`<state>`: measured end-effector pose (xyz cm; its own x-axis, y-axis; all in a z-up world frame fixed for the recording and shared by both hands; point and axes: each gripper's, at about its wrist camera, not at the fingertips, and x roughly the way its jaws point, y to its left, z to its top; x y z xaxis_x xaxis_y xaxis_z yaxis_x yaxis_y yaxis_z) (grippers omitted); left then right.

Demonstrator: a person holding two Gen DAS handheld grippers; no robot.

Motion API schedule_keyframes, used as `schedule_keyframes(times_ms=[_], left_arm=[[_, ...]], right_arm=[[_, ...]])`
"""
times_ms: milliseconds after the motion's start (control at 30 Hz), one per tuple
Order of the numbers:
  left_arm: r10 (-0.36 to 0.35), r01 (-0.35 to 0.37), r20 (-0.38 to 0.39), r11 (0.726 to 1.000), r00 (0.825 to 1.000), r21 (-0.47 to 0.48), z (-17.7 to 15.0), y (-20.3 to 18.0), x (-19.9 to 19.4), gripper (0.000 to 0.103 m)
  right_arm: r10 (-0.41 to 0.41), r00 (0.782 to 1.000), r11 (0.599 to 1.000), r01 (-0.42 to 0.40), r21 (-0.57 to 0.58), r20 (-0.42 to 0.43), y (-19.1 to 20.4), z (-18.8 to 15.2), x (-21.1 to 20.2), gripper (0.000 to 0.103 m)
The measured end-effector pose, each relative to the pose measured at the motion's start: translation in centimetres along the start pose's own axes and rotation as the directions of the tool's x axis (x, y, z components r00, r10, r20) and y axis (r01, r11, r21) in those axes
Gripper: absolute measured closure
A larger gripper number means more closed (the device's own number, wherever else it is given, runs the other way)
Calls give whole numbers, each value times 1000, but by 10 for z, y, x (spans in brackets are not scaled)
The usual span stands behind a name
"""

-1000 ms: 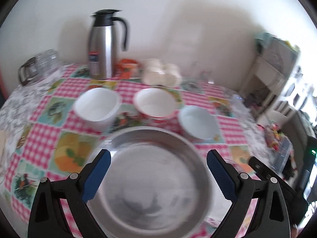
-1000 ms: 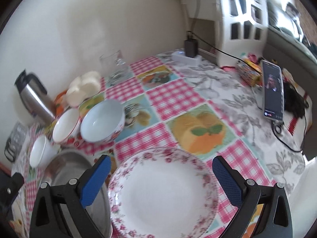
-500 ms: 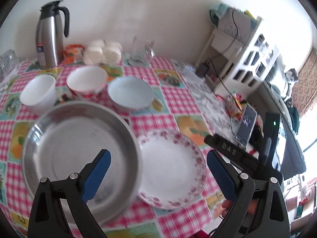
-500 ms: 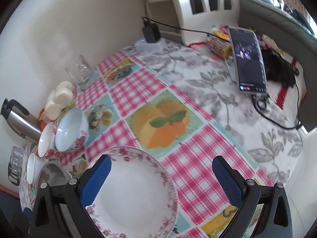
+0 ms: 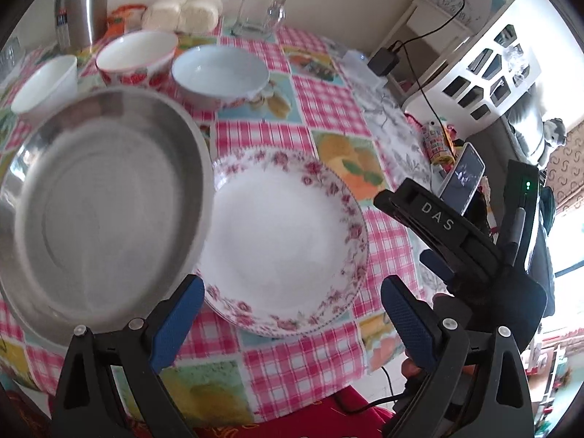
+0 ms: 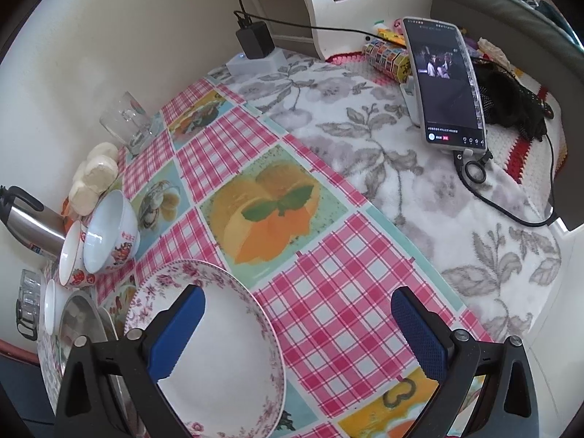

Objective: Organize plates and bowls
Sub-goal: 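Move both tools to the rim of the round floral-rimmed plate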

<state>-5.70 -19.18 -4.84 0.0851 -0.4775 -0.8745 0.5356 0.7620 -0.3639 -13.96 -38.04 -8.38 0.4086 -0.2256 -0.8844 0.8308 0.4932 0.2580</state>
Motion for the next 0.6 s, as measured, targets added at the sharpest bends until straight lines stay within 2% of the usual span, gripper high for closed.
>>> schedule_keyframes(times_ms=[167,600], left_arm=[[53,-53,-21,999,998,-9,-7,-4,10,6],[47,-59,-82,987,995,-149,-15,16,29,7]], right_arm=[[18,999,999,-18,-26,-27,-1,-2,6,0],[78,990,995,-85,-58,-118,6,-10,24,2]])
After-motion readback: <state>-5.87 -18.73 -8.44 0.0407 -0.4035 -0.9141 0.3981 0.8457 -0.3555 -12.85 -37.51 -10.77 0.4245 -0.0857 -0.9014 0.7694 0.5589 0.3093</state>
